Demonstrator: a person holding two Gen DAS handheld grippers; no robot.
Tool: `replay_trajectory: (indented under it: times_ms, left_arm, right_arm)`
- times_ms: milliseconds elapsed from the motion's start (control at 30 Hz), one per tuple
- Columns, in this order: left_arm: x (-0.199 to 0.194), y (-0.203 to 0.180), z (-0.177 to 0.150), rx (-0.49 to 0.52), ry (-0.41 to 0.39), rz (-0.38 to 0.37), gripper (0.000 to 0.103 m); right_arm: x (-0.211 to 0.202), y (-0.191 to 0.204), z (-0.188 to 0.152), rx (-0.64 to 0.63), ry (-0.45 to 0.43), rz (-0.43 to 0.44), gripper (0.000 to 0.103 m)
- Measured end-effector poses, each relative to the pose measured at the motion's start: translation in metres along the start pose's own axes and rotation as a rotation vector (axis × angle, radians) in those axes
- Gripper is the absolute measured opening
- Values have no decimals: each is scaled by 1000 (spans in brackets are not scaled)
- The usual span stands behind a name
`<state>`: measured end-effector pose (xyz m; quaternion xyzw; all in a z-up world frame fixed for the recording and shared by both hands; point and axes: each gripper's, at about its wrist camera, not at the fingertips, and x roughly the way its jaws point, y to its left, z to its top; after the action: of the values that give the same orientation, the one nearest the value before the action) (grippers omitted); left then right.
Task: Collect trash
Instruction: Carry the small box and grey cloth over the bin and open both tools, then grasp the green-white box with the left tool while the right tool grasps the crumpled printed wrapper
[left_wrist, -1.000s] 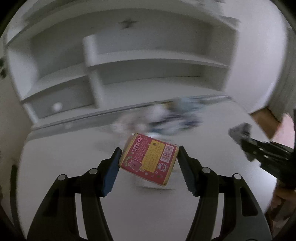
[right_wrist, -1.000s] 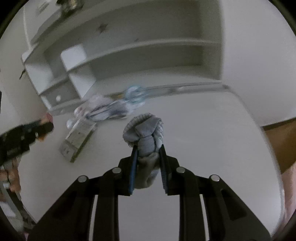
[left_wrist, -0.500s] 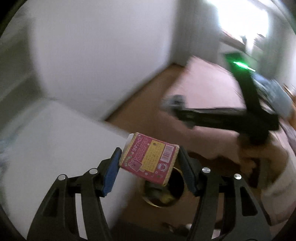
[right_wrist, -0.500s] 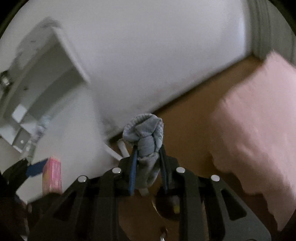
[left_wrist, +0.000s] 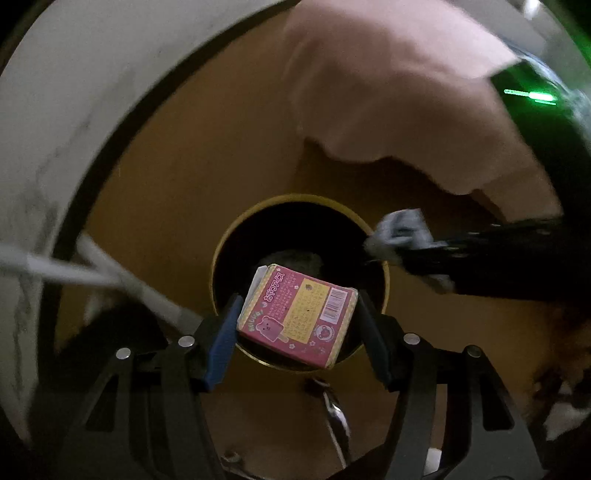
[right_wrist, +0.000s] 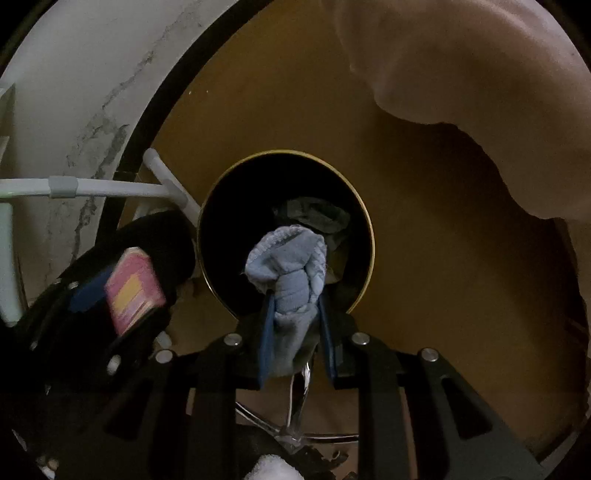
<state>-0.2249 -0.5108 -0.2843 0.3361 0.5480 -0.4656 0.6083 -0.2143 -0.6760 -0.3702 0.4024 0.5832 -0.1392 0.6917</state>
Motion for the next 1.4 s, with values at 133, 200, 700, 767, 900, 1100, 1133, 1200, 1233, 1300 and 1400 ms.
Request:
replay_trajectory:
  times_ms: [133, 200, 700, 767, 900, 1100, 1133, 1200, 1233, 1300, 1400]
  left_arm:
    - [7, 4, 0, -8, 9, -3, 60]
    - [7, 1, 2, -20, 5, -10, 60]
    - [-91, -29, -3, 94, -281, -83, 97]
    - [-163, -39, -13, 155, -446, -87, 97]
    - [-279, -5, -46, 106, -695, -29, 97]
    - [-365, 166, -130, -374, -737, 405, 97]
    - [-370, 191, -144, -452, -718, 450, 97]
    - [-378, 259, -189, -652, -651, 550, 97]
    - [-379, 278, -203, -701, -625, 565, 97]
    - [-378, 321, -236, -802, -563, 587, 97]
    - [-372, 356, -254, -842, -507, 589, 97]
  right_arm:
    - [1, -1, -3, -6, 4, 22, 23]
    - [0, -1, -2, 1, 7, 38, 23]
    - [-99, -20, -4, 247, -410, -236, 85]
    - [-144, -8, -21, 264, -639, -370, 91]
    - [-211, 51, -62, 197, -999, -451, 96]
    - [-247, 206, -105, -232, -1177, -221, 96]
    - [-245, 238, -108, -311, -1164, -168, 96]
    - [-239, 291, -109, -437, -1124, -79, 96]
    - [-234, 315, -110, -491, -1101, -39, 96]
    - [-222, 365, -113, -597, -1056, 28, 96]
    - [-205, 422, -112, -698, -1003, 77, 96]
